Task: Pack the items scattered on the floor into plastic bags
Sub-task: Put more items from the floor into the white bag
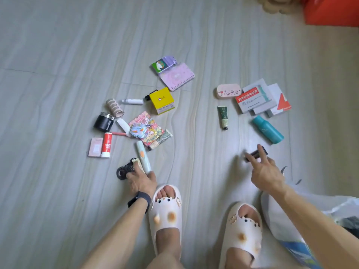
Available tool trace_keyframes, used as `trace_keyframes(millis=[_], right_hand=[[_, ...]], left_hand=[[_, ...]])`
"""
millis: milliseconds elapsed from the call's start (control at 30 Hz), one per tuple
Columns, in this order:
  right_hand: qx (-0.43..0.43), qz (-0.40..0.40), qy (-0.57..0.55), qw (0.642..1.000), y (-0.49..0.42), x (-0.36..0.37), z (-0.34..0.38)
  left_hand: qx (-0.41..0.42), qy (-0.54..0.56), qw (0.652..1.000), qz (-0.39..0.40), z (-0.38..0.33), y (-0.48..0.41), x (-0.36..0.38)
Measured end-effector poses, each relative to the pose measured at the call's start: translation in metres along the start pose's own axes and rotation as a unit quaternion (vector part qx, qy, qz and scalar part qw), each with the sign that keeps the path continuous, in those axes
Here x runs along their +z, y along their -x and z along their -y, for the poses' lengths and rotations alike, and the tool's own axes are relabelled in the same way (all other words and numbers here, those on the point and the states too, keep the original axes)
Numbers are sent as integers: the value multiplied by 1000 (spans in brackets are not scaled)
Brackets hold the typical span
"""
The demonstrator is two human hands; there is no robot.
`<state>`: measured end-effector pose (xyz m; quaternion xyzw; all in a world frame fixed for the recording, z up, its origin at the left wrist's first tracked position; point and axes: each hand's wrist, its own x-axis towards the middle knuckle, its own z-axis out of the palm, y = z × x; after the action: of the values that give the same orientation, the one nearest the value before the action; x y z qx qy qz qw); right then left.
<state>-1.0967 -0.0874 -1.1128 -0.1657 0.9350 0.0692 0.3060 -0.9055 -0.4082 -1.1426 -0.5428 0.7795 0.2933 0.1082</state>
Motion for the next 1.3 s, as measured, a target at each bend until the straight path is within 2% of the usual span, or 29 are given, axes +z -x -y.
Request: trace_keyframes(millis=[100, 267, 367, 433, 500, 667, 900, 1000, 1100, 1167, 1300], right_hand=[[5, 10, 5, 1000, -28, 11, -12], [30, -72, 0, 997, -38, 28, 0], [-7, -68, 0, 998, -31, 30, 24], [-11, -44, -89, 995, -24, 32, 43], [1, -8, -212, 977, -12, 29, 61], [-14, -1, -455, 890, 53, -2, 80], [53, -86, -717, 690, 179, -37, 33], [105, -162, -748, 635, 224, -33, -4], [171, -226, -768, 574, 266, -18, -48], [222, -263, -754, 560, 287, -4, -77], [313, -279, -709, 567, 304, 26, -129]], left_hand=[[-7, 17, 1000, 7, 0, -5, 7], [-12, 37, 999, 38, -1, -16, -1], [-12, 48, 997, 57, 0, -19, -7], [-6, 56, 996, 64, 1, -19, -10], [11, 57, 996, 70, 2, -17, -12], [42, 86, 992, 84, -1, -5, -26], [205, 83, 968, 114, -94, 62, -67], [317, 17, 930, 185, -151, 102, -83], [421, -94, 859, 276, -205, 154, -93], [494, -179, 804, 278, -232, 190, -96], [591, -279, 712, 255, -265, 252, -89]])
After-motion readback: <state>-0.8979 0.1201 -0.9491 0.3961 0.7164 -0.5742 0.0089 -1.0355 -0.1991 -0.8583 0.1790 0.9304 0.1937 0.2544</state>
